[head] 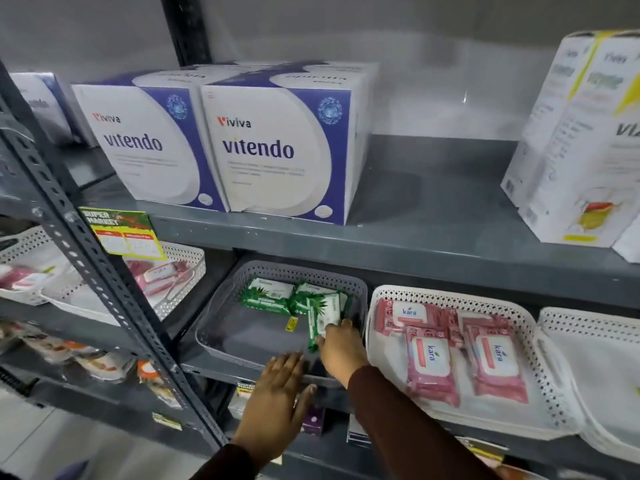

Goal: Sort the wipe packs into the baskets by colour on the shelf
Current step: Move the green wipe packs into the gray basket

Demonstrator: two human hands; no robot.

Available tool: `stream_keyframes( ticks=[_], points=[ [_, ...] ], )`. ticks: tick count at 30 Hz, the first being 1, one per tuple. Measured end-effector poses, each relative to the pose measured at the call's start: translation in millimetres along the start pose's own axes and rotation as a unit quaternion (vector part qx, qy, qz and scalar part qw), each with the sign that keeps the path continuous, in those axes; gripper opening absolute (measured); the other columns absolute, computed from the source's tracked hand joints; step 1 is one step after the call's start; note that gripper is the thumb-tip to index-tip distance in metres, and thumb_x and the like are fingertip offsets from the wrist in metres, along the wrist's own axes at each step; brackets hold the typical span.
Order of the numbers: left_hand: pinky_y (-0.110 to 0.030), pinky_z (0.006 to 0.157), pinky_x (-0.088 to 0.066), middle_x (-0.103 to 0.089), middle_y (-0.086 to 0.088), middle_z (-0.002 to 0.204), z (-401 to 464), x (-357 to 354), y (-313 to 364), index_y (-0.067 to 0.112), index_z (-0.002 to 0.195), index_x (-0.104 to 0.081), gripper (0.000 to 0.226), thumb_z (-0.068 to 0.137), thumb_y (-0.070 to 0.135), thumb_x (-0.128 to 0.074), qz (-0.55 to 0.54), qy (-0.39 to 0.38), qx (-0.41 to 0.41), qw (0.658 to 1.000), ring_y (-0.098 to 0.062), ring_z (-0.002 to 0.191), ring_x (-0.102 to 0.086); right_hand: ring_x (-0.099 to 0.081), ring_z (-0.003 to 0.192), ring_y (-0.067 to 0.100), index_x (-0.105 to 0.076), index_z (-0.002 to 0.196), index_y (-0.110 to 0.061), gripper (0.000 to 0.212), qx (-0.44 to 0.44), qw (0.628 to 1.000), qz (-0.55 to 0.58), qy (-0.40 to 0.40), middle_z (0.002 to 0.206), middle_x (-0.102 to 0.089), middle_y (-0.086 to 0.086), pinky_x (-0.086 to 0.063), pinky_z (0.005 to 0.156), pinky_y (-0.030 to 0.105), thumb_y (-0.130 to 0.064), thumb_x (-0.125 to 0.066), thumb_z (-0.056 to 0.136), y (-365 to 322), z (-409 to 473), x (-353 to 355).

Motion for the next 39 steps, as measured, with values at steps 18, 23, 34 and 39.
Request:
stream_keyframes(
  ticks=[18,23,34,39],
  points=[
    [-0.029,0.112,-0.02,-0.058,-0.006,0.137,48,-75,245,0.01,0.131,-0.06,0.06,0.104,0.05,-0.025,-0.039,-0.046,-0.192,0.98,-0.024,0.128,-0.052,-0.058,0.107,0.043,-0.067,0.115,-0.006,0.036,-0.341,0.893,0.032,0.291,0.113,-0.064,0.025,-0.051,0.089,0.046,-0.018,-0.066,0.082,400,-169,200],
    [-0.033,0.113,-0.018,-0.051,-0.003,0.143,51,-94,282,0.01,0.139,-0.051,0.061,0.103,0.051,-0.025,-0.029,-0.05,-0.176,0.983,-0.024,0.133,-0.045,-0.041,0.126,0.043,-0.049,0.132,-0.007,0.054,-0.505,0.853,0.006,0.131,0.141,-0.043,0.027,-0.04,0.103,0.051,-0.03,-0.06,0.084,489,-191,216],
    [-0.03,0.114,-0.007,-0.046,-0.003,0.148,48,-99,298,0.016,0.146,-0.041,0.061,0.102,0.055,-0.023,-0.018,-0.066,-0.152,0.986,-0.021,0.139,-0.035,-0.051,0.118,0.038,-0.041,0.131,-0.01,0.078,-0.462,0.878,0.028,0.12,0.128,-0.055,0.017,-0.045,0.098,0.05,-0.027,-0.083,0.067,492,-185,216],
    [-0.033,0.115,-0.015,-0.046,-0.002,0.147,50,-95,301,0.016,0.145,-0.043,0.061,0.103,0.054,-0.022,-0.028,-0.06,-0.172,0.983,-0.02,0.137,-0.039,-0.06,0.102,0.037,-0.034,0.134,-0.025,0.089,-0.394,0.911,0.09,0.078,0.113,-0.06,0.015,-0.051,0.087,0.04,-0.029,-0.078,0.057,464,-171,188]
  ],
)
Point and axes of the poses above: each hand's wrist, its own z-axis towards the middle knuckle, its own x-axis out of the back of the hand, y = z × x, the point moved 5 cm from there along z, towards the middle knuckle
